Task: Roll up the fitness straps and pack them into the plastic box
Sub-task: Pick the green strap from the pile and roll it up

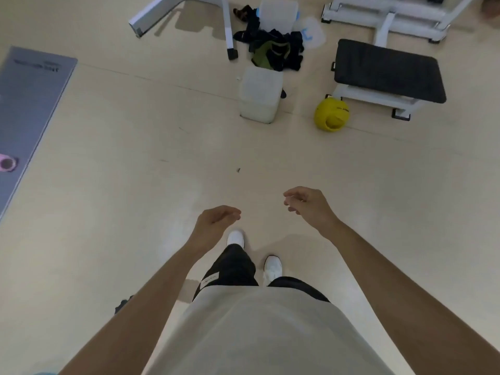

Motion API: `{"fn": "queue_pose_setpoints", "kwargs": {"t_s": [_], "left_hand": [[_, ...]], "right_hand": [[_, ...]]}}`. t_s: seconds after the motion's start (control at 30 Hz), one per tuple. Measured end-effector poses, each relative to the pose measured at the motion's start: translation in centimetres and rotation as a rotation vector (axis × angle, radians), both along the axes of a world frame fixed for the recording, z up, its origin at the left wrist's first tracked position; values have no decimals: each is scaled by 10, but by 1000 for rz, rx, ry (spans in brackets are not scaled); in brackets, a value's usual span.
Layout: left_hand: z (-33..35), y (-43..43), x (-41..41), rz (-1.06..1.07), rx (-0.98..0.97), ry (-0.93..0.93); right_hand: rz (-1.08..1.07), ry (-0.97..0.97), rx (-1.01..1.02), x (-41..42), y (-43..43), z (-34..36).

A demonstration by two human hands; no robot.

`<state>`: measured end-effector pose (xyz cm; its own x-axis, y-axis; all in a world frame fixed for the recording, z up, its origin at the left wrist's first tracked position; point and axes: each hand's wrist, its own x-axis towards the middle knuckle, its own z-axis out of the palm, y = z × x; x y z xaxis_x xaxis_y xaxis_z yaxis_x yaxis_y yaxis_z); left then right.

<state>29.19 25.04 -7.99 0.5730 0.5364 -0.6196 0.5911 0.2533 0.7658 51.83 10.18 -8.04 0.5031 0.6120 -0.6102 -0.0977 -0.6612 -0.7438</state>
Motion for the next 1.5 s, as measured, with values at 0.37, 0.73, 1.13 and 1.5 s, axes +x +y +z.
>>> {"fn": "queue_pose_setpoints", "kwargs": {"t_s": [0.37,0.73,1.13,1.5], "left_hand": [[-27,196,184,-252,-11,-22],[-28,339,436,-258,-9,54],[-23,461,676,-214,-16,121],[-46,592,981,-390,51,40]], "right_hand": [[-97,-13,-66,132,164,0],[-251,34,-110,362,255,-26],[-263,38,-103,674,377,-38],[-219,4,-174,883,471,-44]]}}
